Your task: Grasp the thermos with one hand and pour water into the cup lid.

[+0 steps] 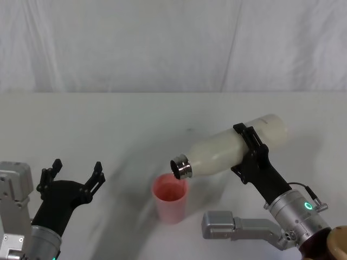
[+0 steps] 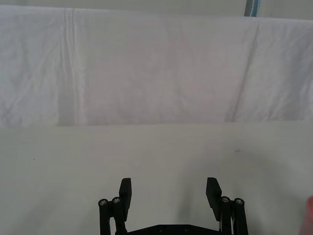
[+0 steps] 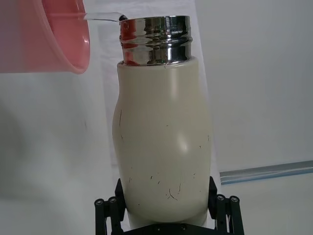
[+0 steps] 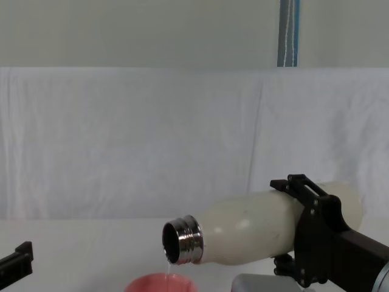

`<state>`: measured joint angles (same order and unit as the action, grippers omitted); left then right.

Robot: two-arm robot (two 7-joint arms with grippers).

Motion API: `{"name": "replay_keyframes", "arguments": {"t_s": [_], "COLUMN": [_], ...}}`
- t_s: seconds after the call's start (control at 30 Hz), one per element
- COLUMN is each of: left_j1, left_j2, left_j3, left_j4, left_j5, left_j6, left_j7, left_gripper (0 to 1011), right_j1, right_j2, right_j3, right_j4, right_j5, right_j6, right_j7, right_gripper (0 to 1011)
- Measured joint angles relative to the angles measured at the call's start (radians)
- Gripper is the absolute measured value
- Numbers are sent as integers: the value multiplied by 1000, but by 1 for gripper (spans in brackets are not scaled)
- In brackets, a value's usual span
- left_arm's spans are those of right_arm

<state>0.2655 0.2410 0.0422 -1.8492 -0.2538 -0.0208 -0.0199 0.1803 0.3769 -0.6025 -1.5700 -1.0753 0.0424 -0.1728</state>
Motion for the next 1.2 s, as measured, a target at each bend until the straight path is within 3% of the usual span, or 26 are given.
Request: {"name": "replay_keyframes", "arguments": {"t_s": [1.2], "left_j1": [0], "left_j2": [0], "left_j3": [0], "left_j4": [0], "left_j5": [0], "left_j6": [0], "left_j7": [0], "left_gripper": [1001], "right_j1": [4], "right_j2": [6], "right_j3": [-4], "right_j4": [0], "right_j5": [-10], "right_j6": [4], "right_j7": [2], "right_gripper": [960]}}
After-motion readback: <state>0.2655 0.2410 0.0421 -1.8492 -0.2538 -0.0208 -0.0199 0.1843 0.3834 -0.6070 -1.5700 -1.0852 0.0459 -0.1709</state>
